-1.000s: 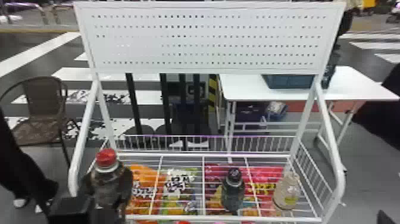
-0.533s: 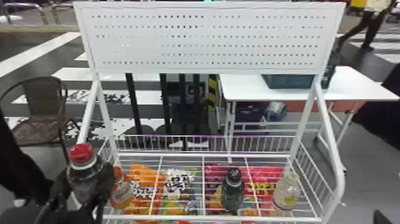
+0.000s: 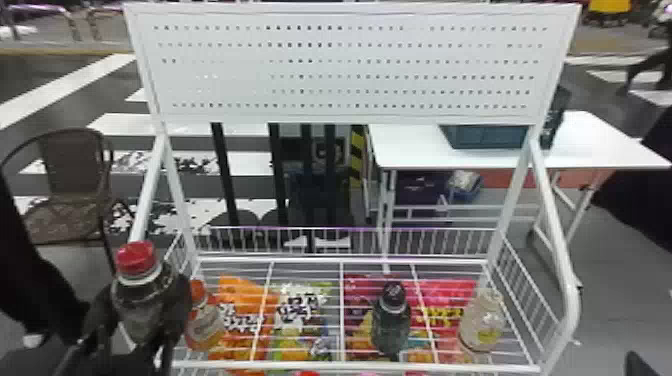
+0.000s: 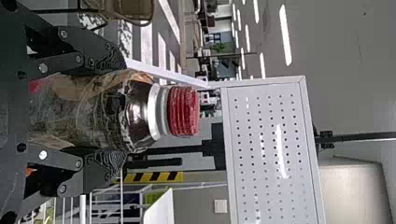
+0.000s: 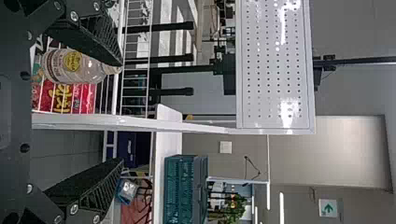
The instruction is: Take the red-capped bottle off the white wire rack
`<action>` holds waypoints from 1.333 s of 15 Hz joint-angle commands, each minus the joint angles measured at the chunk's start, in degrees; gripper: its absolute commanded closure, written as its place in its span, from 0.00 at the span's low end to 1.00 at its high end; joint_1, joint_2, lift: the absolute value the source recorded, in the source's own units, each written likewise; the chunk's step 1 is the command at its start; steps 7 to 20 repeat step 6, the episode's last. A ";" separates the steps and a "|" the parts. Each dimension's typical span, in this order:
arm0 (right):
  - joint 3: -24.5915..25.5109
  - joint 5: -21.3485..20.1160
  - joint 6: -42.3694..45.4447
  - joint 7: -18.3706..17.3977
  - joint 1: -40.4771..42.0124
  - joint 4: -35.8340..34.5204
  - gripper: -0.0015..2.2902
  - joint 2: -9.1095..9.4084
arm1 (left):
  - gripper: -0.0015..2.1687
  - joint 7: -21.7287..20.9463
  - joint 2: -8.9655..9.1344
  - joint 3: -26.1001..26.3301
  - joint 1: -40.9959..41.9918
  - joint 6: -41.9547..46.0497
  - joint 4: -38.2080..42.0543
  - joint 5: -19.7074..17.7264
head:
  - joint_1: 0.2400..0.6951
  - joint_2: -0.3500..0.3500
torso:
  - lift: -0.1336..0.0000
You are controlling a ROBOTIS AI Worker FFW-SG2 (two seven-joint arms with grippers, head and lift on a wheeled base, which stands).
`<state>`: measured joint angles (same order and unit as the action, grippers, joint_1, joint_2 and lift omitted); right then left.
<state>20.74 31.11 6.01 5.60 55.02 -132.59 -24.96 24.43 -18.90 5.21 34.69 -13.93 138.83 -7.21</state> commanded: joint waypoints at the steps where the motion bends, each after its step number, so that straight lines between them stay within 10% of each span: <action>1: 0.00 0.00 0.00 0.02 0.09 -0.13 0.07 -0.09 | 0.96 0.00 0.00 -0.02 0.02 -0.10 0.39 0.00 | 0.57 0.50 | 1.00; 20: 0.09 0.09 0.00 0.02 0.26 -0.30 0.07 -0.27 | 0.97 0.09 0.09 0.07 0.02 -0.45 0.83 0.09 | 0.57 0.50 | 1.00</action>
